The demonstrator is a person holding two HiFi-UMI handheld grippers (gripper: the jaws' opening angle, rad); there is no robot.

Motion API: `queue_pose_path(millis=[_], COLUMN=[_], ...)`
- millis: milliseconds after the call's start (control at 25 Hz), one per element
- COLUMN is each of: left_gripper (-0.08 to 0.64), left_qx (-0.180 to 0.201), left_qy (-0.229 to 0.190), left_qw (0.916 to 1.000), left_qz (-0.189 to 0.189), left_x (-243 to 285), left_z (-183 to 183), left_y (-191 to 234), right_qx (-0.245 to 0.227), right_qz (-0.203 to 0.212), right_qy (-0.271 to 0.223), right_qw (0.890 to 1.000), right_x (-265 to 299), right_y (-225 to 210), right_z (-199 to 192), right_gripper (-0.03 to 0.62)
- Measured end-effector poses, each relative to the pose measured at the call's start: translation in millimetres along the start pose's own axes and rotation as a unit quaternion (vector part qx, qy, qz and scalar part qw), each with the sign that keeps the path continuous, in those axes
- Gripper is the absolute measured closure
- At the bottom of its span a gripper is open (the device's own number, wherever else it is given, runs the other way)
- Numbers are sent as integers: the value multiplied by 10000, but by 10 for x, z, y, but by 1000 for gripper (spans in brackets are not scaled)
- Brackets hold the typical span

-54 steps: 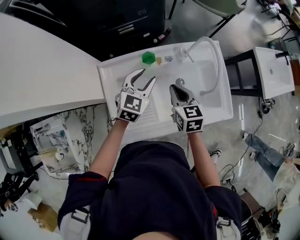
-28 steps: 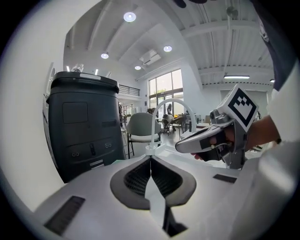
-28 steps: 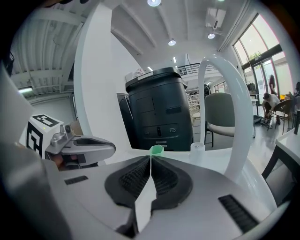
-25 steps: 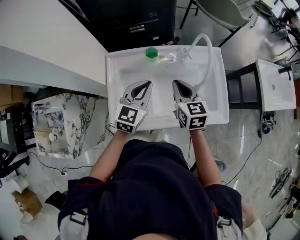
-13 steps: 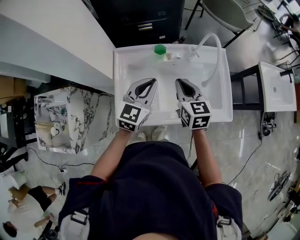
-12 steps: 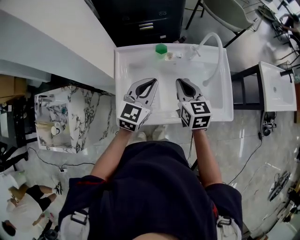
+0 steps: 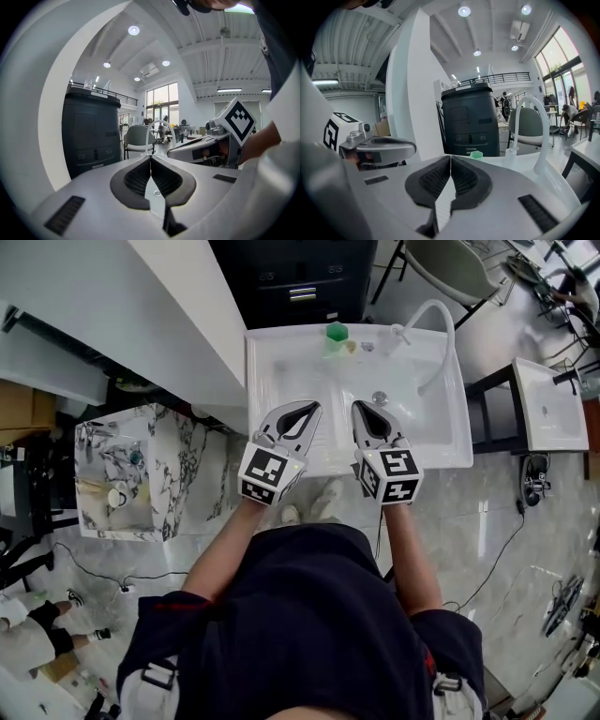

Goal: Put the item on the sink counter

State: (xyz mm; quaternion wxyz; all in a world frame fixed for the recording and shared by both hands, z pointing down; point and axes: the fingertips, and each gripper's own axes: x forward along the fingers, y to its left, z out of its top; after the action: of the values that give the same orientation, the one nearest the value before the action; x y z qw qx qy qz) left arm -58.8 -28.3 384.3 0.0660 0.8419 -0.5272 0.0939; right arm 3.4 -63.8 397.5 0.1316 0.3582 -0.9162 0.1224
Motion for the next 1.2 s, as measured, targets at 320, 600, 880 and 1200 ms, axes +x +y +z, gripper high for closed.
queue_pose_path(millis=[320,600,880,1200], left_gripper=[545,545,545,545], left_qx=[21,49,66,84], left_qy=[-143,-273,-359,-373], left_qw=[9999,9995,9992,9990], left_qz=[-80,-160,-188,-247], left_x=[-475,-797,-1012,-1158], left_z=[-21,-12,-9,-34], left_y=[-114,-211,-244,-357], right_qx=[-80,-146,-160,-220], right_qz=[-248,-282,-282,-327], right_qy=[-317,-428,-458,-511], right_qw=[9992,9986,9984,9979], right_x=[-314,-527,-646,-815], right_y=[378,700,905,1019], right_z=[54,31,-32,-66], right_gripper=[558,558,558,558])
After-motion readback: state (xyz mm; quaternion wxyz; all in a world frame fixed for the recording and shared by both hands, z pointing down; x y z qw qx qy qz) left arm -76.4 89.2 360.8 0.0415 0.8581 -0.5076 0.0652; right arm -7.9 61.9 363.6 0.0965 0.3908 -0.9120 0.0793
